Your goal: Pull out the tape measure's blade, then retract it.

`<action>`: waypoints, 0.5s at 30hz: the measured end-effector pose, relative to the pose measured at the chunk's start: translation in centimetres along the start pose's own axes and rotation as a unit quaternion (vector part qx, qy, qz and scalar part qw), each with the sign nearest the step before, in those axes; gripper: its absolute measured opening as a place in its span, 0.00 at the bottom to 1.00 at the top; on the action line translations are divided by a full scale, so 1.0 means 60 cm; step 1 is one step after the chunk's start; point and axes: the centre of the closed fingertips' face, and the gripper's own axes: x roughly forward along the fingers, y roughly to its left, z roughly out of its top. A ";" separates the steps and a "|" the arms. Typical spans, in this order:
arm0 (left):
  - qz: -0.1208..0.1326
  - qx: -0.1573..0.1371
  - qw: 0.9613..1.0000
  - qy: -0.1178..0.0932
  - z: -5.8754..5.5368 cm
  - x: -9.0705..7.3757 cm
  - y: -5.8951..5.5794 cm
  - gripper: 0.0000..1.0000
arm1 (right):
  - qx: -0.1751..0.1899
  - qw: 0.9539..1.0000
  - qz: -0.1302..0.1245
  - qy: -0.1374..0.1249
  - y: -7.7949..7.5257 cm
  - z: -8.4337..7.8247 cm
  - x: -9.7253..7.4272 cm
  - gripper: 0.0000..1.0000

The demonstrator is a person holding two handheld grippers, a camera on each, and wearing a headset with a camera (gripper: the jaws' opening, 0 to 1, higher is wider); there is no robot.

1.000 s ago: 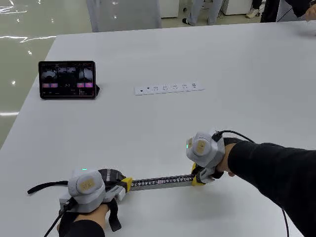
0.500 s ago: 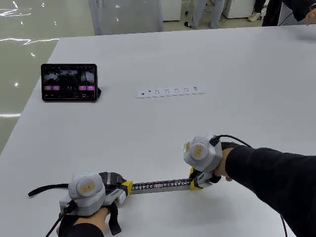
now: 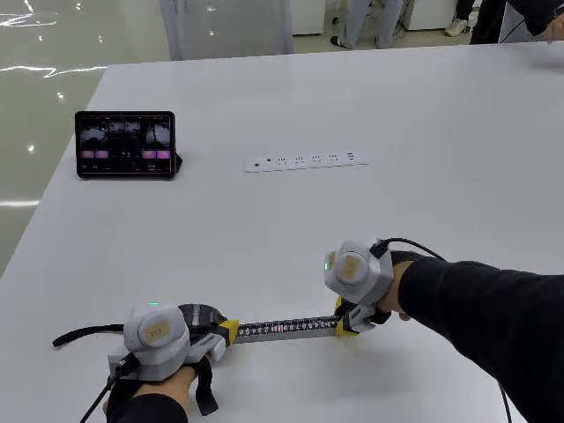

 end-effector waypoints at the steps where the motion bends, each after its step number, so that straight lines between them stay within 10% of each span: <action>1: 0.000 0.000 1.000 0.000 0.000 0.000 0.000 0.66 | -0.004 1.000 0.000 0.002 0.001 0.001 0.000 0.10; 15: -0.001 -0.002 1.000 0.001 -0.001 0.000 0.000 0.66 | -0.008 1.000 -0.001 0.007 -0.002 0.003 0.004 0.10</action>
